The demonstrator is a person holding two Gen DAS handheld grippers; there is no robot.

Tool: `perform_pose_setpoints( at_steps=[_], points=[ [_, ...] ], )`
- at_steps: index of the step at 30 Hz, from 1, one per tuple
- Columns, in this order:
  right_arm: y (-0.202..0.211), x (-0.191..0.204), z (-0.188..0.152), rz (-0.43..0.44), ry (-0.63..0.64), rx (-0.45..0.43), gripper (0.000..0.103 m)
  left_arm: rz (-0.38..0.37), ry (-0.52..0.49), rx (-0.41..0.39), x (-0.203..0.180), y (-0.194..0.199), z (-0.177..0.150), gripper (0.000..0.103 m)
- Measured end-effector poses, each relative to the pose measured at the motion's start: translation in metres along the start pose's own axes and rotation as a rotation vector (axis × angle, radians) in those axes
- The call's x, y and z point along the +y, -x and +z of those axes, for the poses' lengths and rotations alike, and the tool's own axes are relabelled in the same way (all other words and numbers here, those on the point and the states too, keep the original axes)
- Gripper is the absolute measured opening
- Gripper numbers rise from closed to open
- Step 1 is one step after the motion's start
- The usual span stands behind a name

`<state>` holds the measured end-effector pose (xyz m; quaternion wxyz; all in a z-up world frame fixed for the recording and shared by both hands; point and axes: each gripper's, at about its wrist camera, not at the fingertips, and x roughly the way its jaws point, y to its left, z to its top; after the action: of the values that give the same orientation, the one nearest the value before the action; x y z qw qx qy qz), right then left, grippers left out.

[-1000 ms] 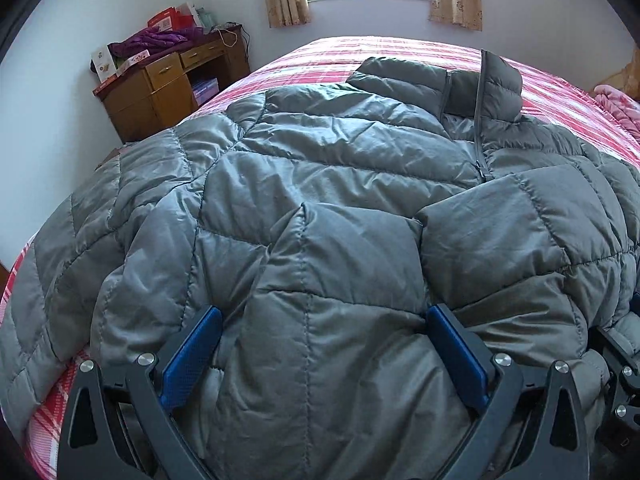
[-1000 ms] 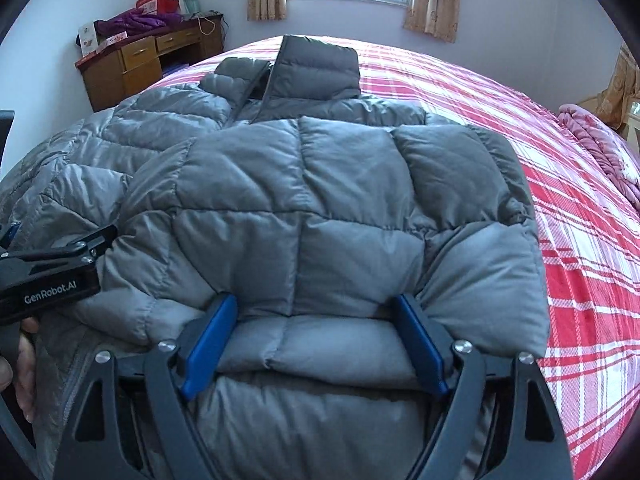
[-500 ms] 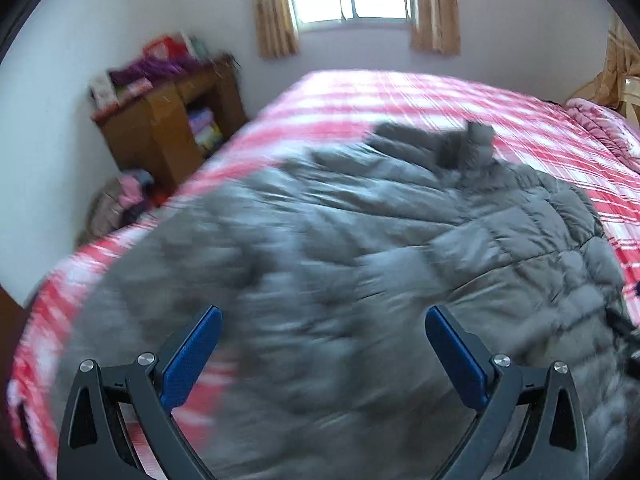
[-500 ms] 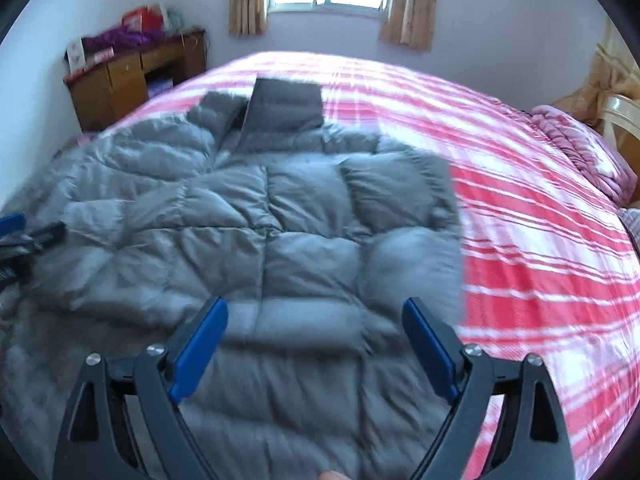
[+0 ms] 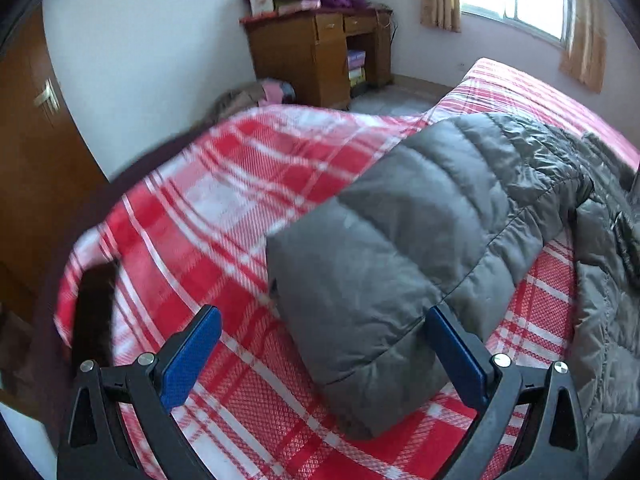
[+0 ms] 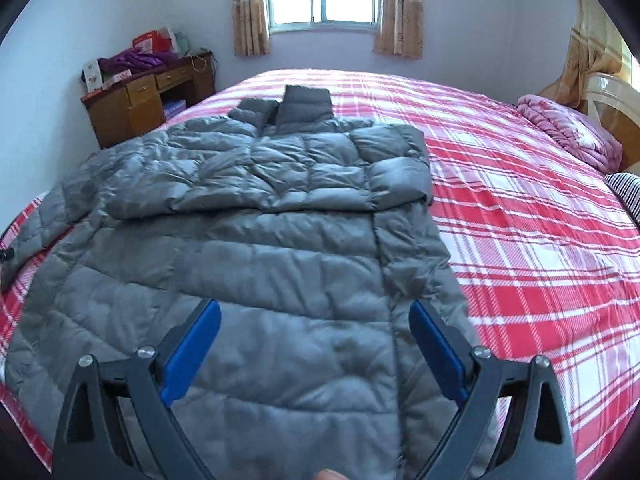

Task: Fold large clothes
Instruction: 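Grasp the other sleeve with the left gripper and fold it across the body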

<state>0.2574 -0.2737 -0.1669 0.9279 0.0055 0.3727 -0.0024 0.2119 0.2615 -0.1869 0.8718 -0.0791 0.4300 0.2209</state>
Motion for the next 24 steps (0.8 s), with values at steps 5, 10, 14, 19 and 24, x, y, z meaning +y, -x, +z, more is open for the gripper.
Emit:
perform_pose_setpoints(
  at_steps=[5, 10, 14, 19, 24],
  points=[
    [0.009, 0.008, -0.002, 0.006, 0.001, -0.021, 0.097, -0.098, 0.024, 0.0, -0.002, -0.013, 0.004, 0.076],
    [0.015, -0.001, -0.003, -0.013, -0.018, -0.037, 0.097, -0.123, 0.004, -0.017, -0.009, -0.007, 0.027, 0.014],
    [0.021, -0.013, -0.005, -0.022, -0.048, -0.056, 0.097, -0.056, -0.026, -0.157, -0.012, 0.037, 0.046, 0.012],
    [0.02, -0.029, -0.006, -0.022, -0.087, -0.069, 0.097, -0.031, -0.098, -0.367, -0.046, 0.109, 0.068, 0.011],
    [0.022, -0.047, -0.007, -0.012, -0.139, -0.082, 0.097, -0.136, -0.218, -0.501, -0.12, 0.169, 0.077, 0.011]
  ],
)
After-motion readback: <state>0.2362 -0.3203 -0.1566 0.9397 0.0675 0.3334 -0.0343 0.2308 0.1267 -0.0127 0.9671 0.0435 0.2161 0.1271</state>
